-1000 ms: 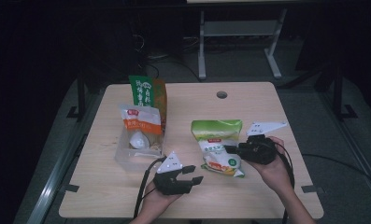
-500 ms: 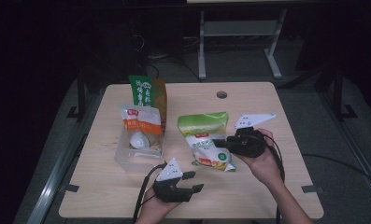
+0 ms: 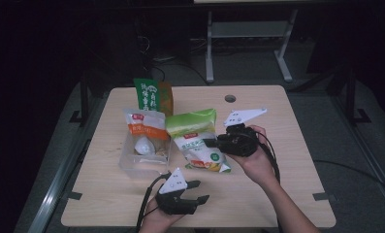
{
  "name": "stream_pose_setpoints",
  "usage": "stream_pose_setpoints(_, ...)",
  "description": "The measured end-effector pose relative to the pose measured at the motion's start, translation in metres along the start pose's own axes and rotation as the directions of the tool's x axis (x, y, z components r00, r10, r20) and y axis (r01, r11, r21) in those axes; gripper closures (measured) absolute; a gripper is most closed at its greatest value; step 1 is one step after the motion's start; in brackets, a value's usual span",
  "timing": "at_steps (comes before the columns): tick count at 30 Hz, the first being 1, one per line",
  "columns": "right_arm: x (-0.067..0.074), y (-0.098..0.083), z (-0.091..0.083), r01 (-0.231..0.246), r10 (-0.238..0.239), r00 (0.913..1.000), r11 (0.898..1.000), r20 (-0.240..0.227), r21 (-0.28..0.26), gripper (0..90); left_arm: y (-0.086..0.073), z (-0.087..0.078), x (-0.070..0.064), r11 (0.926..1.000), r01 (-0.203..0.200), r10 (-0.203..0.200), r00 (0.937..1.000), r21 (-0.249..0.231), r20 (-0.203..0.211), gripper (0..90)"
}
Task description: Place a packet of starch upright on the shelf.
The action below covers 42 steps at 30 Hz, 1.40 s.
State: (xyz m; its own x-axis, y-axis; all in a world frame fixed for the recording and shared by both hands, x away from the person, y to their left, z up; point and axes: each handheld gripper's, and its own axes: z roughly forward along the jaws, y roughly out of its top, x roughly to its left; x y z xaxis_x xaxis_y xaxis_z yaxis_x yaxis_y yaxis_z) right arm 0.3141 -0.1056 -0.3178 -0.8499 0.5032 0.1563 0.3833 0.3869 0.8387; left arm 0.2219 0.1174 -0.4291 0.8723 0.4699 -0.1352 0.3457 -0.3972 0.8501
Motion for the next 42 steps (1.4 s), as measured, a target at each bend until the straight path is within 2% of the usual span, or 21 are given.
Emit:
stream_pose_setpoints(6, 0.005, 0.014, 0.013, 0.005, -0.005, 0.9999, 1.000, -0.012, 0.002, 88.6, -0.002, -0.004, -0.003, 0.9999, -0.013, 0.013, 0.9999, 0.003, -0.001, 43.4)
stream_pose_setpoints(9, 0.010, 0.022, 0.021, 0.011, -0.011, 0.9998, 1.000, -0.017, 0.008, 88.6, -0.003, -0.006, -0.004, 0.9994, -0.032, 0.032, 0.9995, 0.010, -0.005, 43.0)
stream_pose_setpoints(10, 0.011, 0.024, 0.024, 0.023, -0.023, 0.9994, 1.000, -0.025, 0.005, 88.6, -0.003, -0.006, -0.005, 0.9996, -0.026, 0.026, 0.9996, 0.008, -0.005, 43.0)
stream_pose_setpoints(14, 0.016, 0.034, 0.037, 0.047, -0.046, 0.9977, 0.999, -0.049, 0.007, 88.6, -0.005, -0.009, -0.007, 0.9993, -0.033, 0.033, 0.9994, 0.018, 0.000, 42.7)
stream_pose_setpoints(21, 0.028, 0.053, 0.065, 0.044, -0.043, 0.9955, 0.999, -0.085, 0.007, 88.6, -0.009, -0.016, -0.006, 0.9984, -0.054, 0.054, 0.9985, 0.018, -0.007, 41.0)
stream_pose_setpoints(33, 0.042, 0.077, 0.113, 0.038, -0.038, 0.9904, 0.999, -0.132, -0.003, 88.7, -0.018, -0.028, 0.001, 0.9993, -0.030, 0.030, 0.9991, 0.022, -0.030, 39.3)
stream_pose_setpoints(36, 0.045, 0.079, 0.126, 0.045, -0.043, 0.9890, 0.999, -0.142, 0.016, 88.7, -0.021, -0.031, 0.002, 0.9991, -0.027, 0.028, 0.9991, 0.033, -0.033, 39.2)
stream_pose_setpoints(42, 0.046, 0.077, 0.153, 0.031, -0.025, 0.9856, 0.999, -0.167, 0.035, 88.7, -0.025, -0.035, 0.005, 0.9997, -0.005, 0.006, 0.9991, 0.023, -0.041, 39.1)
